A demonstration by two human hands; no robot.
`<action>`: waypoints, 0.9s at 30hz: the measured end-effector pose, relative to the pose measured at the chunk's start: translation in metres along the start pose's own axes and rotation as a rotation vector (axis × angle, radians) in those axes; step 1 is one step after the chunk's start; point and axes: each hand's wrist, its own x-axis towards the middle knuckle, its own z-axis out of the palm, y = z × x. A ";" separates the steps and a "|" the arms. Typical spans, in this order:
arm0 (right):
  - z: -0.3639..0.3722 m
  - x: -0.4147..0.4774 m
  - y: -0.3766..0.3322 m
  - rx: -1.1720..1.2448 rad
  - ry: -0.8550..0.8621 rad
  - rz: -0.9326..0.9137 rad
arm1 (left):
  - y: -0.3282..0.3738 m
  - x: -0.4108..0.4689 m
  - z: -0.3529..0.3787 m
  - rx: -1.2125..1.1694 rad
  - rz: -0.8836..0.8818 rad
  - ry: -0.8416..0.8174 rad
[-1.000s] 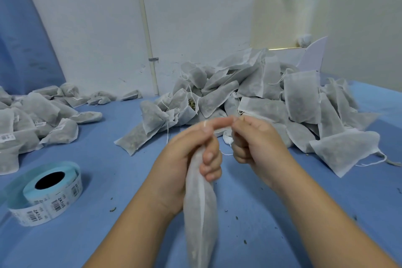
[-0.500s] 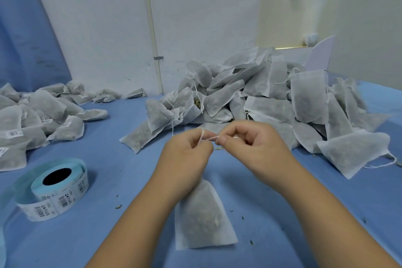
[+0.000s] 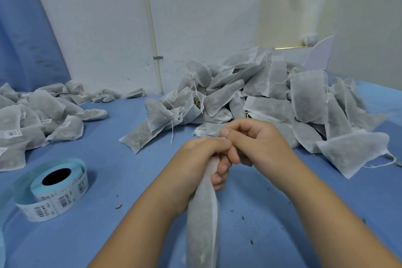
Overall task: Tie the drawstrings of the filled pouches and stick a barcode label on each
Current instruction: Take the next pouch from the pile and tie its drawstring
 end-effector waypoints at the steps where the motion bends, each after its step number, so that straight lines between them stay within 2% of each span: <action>1: 0.000 0.001 0.001 -0.047 0.032 0.005 | 0.000 0.000 -0.001 -0.073 -0.014 -0.021; 5: 0.000 0.002 0.006 -0.421 0.250 -0.087 | 0.000 0.002 -0.004 -0.346 -0.040 -0.064; 7: 0.002 0.002 0.005 -0.467 0.301 -0.143 | 0.000 0.003 -0.005 -0.439 -0.036 -0.068; 9: 0.003 0.001 0.004 -0.398 0.324 -0.176 | 0.001 0.004 -0.005 -0.498 -0.033 -0.074; 11: 0.005 -0.001 0.000 -0.243 0.294 -0.175 | 0.002 0.004 -0.007 -0.534 -0.035 -0.069; 14: 0.006 -0.006 -0.009 -0.032 0.118 -0.125 | 0.001 0.005 -0.010 -0.522 -0.039 -0.039; 17: 0.009 -0.008 -0.013 -0.085 -0.011 -0.092 | -0.002 0.007 -0.013 -0.445 -0.053 0.014; 27: 0.007 -0.006 -0.010 -0.162 -0.073 0.047 | -0.003 0.003 -0.021 -0.129 -0.165 0.040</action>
